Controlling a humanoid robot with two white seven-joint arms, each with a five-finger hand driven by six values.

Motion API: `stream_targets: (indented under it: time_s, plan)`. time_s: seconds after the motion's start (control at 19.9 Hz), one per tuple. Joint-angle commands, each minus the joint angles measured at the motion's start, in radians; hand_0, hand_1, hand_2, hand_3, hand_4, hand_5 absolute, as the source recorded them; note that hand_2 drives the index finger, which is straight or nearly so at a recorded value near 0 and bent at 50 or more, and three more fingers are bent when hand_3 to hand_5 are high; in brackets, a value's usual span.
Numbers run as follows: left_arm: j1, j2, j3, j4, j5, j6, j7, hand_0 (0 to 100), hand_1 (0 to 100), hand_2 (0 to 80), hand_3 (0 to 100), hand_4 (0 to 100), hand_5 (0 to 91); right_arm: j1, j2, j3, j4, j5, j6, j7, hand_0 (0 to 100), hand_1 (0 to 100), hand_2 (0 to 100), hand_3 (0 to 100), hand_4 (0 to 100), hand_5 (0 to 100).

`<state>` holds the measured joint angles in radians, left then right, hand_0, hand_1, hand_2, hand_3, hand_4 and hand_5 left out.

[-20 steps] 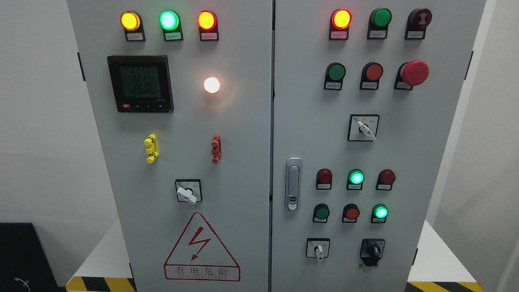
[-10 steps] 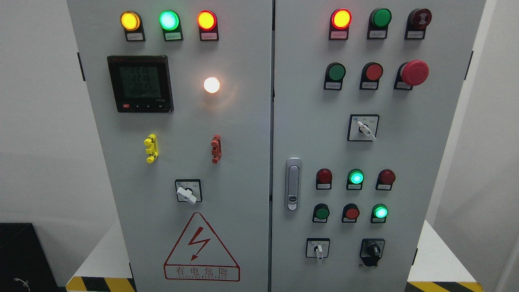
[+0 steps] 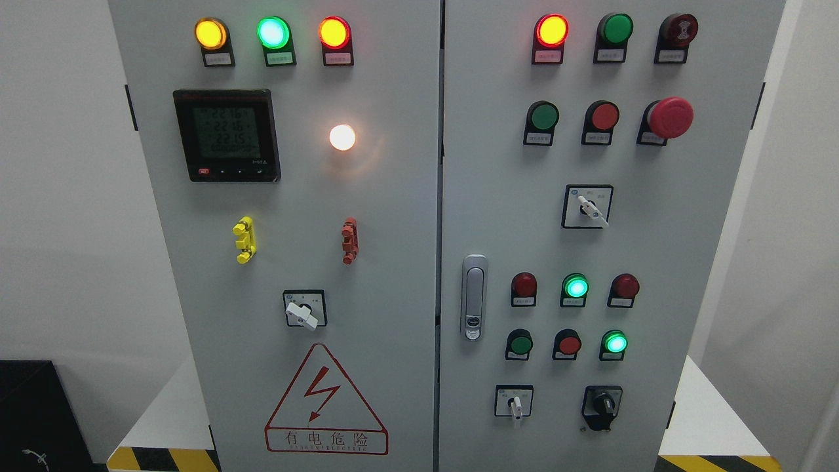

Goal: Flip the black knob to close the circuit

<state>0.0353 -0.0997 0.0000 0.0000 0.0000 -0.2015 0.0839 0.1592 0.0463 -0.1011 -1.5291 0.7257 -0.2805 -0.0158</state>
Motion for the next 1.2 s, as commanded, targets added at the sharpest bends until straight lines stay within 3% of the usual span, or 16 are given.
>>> stream_targets:
  time_s: [0.0,0.2,0.45,0.75,1.15]
  plan:
    - [0.000,0.000,-0.020,0.021,-0.021,0.001,0.000,0,0,0.0,0,0,0.0,-0.007,0.018,-0.071,-0.175,0.187,0.052,0.008,0,0,77,94,74,73]
    - [0.000,0.000,-0.020,0.023,-0.020,0.001,0.000,0,0,0.0,0,0,0.0,-0.018,0.015,-0.072,-0.200,0.261,0.124,0.010,0,0,78,94,75,75]
    - [0.000,0.000,-0.020,0.021,-0.021,0.001,0.000,0,0,0.0,0,0,0.0,-0.047,0.012,-0.071,-0.218,0.290,0.213,0.045,0,0,78,95,75,75]
    - [0.000,0.000,-0.020,0.023,-0.020,0.001,0.000,0,0,0.0,0,0,0.0,-0.092,0.009,-0.068,-0.215,0.357,0.267,0.053,0,0,78,95,75,75]
    - [0.000,0.000,-0.020,0.021,-0.021,0.001,0.000,0,0,0.0,0,0,0.0,-0.139,0.009,-0.066,-0.220,0.394,0.323,0.095,0,0,77,95,75,75]
